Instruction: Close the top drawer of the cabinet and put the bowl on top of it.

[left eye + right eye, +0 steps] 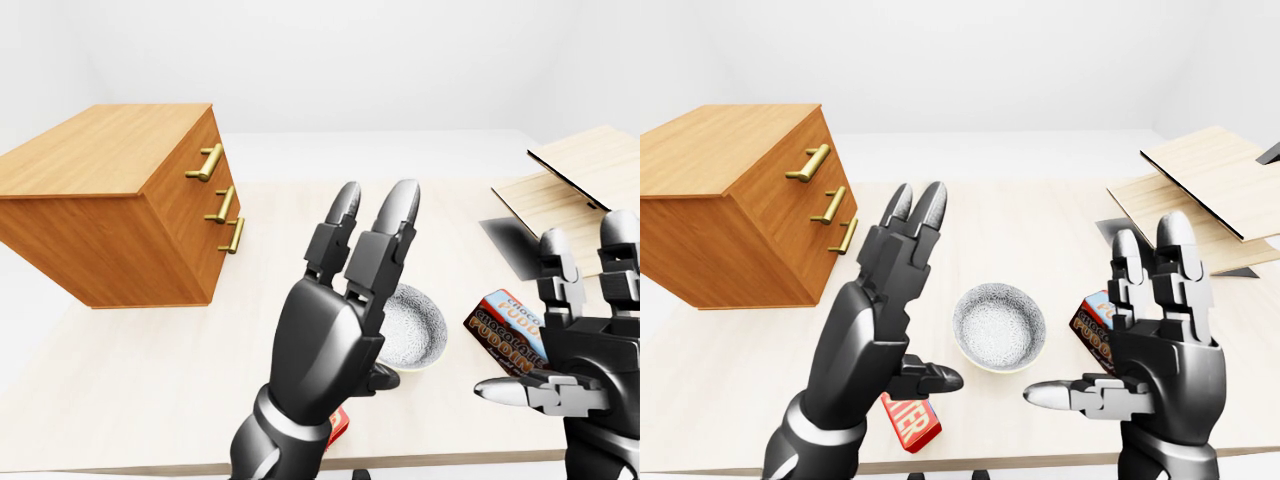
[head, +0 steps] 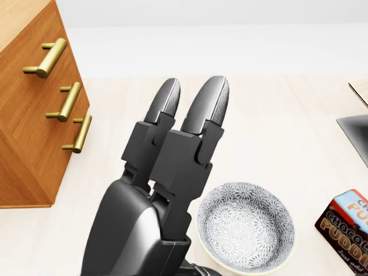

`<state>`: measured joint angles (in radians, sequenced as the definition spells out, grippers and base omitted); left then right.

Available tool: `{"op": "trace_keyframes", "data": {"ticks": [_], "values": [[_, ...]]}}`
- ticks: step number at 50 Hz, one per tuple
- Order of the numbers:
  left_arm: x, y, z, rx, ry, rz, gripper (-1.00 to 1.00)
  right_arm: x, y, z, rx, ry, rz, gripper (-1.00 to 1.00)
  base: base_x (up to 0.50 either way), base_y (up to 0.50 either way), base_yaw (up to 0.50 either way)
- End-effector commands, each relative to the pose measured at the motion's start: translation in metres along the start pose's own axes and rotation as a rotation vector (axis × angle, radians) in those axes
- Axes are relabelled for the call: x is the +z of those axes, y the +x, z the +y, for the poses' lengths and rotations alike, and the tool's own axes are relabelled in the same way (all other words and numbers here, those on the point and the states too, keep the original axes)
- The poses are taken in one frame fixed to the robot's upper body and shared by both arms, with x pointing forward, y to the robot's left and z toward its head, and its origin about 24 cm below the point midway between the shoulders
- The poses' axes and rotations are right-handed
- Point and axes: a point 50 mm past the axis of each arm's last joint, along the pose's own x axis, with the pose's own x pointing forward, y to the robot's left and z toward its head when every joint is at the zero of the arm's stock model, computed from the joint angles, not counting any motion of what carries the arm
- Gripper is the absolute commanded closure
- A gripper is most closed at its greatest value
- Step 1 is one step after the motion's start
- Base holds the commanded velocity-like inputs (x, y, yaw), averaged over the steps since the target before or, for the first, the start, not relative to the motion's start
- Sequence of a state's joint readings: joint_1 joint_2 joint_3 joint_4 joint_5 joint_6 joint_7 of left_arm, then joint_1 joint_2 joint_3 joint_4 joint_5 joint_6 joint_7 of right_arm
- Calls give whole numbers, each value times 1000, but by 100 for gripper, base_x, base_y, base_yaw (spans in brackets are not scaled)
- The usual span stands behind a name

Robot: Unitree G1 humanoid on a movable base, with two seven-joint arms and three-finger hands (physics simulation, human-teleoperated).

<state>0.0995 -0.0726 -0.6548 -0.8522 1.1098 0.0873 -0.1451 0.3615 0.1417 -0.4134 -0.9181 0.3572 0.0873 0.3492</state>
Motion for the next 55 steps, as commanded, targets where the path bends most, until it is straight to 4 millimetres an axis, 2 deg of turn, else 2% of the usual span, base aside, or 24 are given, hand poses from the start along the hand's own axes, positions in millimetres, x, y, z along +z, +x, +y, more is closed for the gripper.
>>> {"op": "trace_keyframes", "data": {"ticks": [1,13,14,16,17,18,32,33,43,55], "values": [[16,-5,-41,-182,88,-28,-100,6,2,-6,-21,-2,-35,-100,0,0,0],[16,-5,-42,-188,91,-31,-100,7,2,-7,-21,-5,-42,-100,0,0,0],[12,-9,-72,-278,131,-20,-100,12,1,-10,-27,-2,-65,-100,0,0,0],[12,-9,-74,-284,133,-19,-100,12,2,-10,-28,-4,-69,-100,0,0,0],[4,-26,-107,-426,196,0,-100,14,1,-11,-27,-2,-75,-100,0,0,0],[4,-27,-109,-434,200,2,-100,14,1,-11,-27,-3,-77,-100,0,0,0],[2,-28,-111,-442,202,9,-100,14,1,-11,-27,-4,-80,-100,0,0,0],[-3,-31,-120,-482,205,25,-100,14,1,-11,-24,-3,-77,-100,0,0,0],[-12,-32,-128,-509,205,54,-100,13,1,-10,-21,-2,-74,-100,0,0,0],[-12,-32,-128,-509,206,57,-100,13,1,-10,-21,-2,-73,-100,0,0,0]]}}
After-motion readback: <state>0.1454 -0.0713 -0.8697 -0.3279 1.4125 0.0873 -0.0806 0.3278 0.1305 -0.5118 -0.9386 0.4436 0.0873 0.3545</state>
